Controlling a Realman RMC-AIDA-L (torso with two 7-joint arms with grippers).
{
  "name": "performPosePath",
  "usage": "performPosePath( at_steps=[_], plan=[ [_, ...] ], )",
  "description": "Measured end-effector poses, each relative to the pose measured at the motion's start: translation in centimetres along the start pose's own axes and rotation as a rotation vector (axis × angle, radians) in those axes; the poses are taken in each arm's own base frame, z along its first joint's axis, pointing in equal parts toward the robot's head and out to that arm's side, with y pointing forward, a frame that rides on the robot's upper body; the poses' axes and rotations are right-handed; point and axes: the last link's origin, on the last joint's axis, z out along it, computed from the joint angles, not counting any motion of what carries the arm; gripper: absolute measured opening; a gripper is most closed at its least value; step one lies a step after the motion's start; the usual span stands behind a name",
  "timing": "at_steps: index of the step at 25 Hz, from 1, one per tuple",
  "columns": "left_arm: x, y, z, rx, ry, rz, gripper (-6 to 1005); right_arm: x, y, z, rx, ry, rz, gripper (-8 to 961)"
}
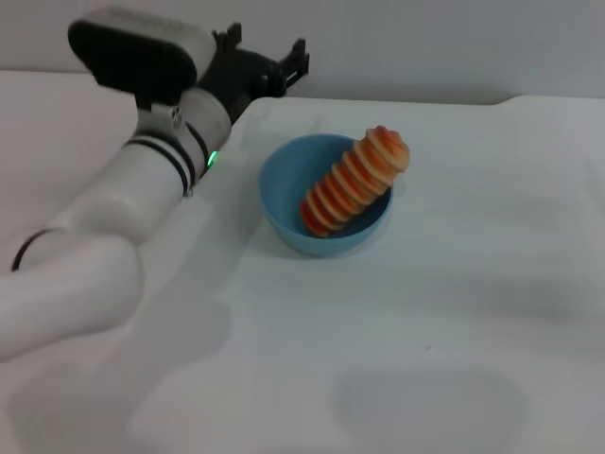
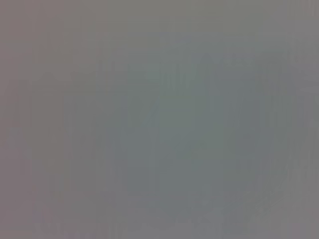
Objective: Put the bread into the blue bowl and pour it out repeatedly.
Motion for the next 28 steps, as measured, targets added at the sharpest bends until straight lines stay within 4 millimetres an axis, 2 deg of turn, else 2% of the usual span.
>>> performPosePath(
  at_steps=[2,6,14,22,28],
  plan=[
    [-1.1,-0.2,-0.6,0.019,0.002,-0.017,867,0.7,-0.1,-0.6,0.066,-0.006,0.05,680],
    [-2.2,-0.8,-1.5,0.046,0.001,-0.031,868,1.7,-0.2,-1.3,0.131,0.013,0.12,681],
    [-3.5,-2.0,-2.6,0.083,-0.016,-0.037,868,2.7,-0.4,-2.2,0.21,0.024,0.252,681],
    [-4.1,-2.5,-3.5,0.104,0.005,-0.005,868,3.6,0.4,-2.8,0.219,0.054,0.268,682],
    [-4.2,-1.6,-3.8,0.066,0.037,0.048,868,3.6,0.4,-2.8,0.216,0.053,0.202,681]
  ],
)
